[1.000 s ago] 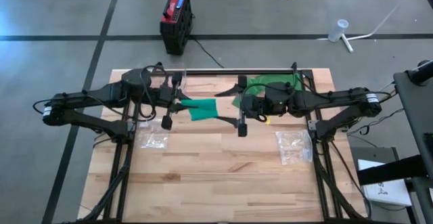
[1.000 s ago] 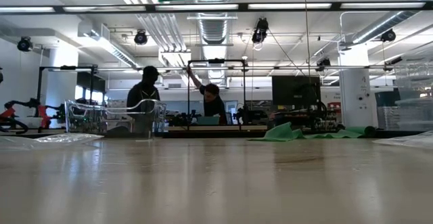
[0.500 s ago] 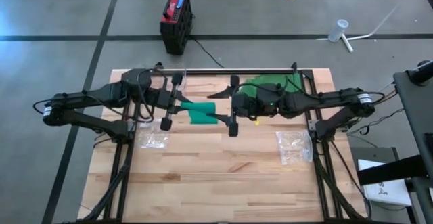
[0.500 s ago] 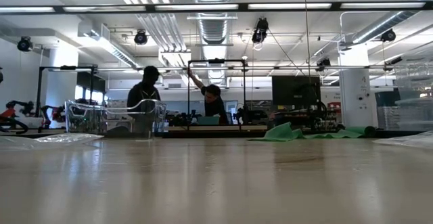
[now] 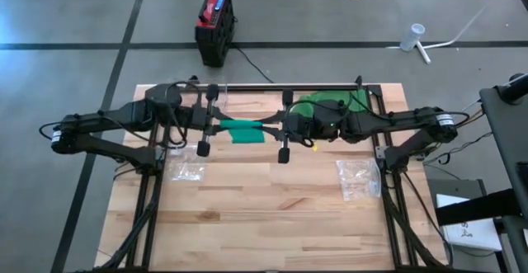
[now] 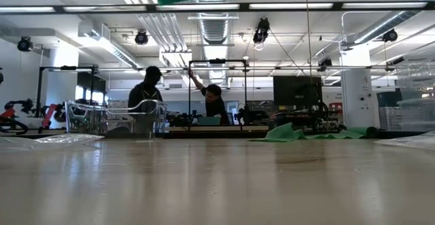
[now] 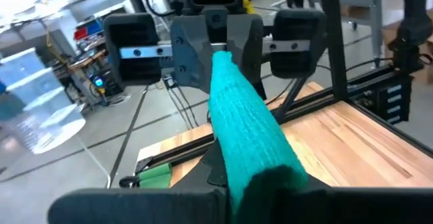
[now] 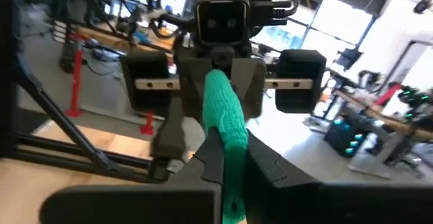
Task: Roll bandage
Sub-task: Roll the blue bandage
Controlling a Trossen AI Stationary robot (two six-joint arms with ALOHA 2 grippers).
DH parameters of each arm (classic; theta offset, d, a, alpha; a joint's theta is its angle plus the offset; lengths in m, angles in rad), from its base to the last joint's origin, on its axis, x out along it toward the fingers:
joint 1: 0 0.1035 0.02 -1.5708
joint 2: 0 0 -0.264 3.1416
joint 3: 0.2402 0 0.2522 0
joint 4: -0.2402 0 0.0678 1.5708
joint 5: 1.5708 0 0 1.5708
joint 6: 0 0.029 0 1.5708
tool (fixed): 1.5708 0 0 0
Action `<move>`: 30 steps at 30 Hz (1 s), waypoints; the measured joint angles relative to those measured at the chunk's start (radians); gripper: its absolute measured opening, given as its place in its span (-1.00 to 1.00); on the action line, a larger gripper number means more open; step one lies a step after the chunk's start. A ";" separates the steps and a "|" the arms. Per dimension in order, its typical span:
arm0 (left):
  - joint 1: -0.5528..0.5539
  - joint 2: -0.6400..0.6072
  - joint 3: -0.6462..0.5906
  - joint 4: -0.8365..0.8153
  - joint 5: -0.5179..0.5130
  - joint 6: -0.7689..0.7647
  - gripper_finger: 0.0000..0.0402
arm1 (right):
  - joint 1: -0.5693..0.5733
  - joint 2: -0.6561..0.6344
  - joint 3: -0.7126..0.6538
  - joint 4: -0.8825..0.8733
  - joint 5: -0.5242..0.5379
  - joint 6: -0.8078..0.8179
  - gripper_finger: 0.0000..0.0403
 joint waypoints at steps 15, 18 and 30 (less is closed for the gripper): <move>0.004 0.002 0.003 -0.026 -0.012 -0.061 -0.94 | 0.024 -0.017 -0.001 -0.044 0.120 -0.099 -0.43; 0.004 0.001 0.003 -0.053 -0.012 -0.056 -0.94 | 0.029 -0.037 -0.001 -0.033 0.112 -0.107 -0.12; 0.004 -0.005 0.002 -0.057 -0.037 0.005 -0.94 | 0.028 0.064 -0.002 0.117 0.101 -0.120 -0.40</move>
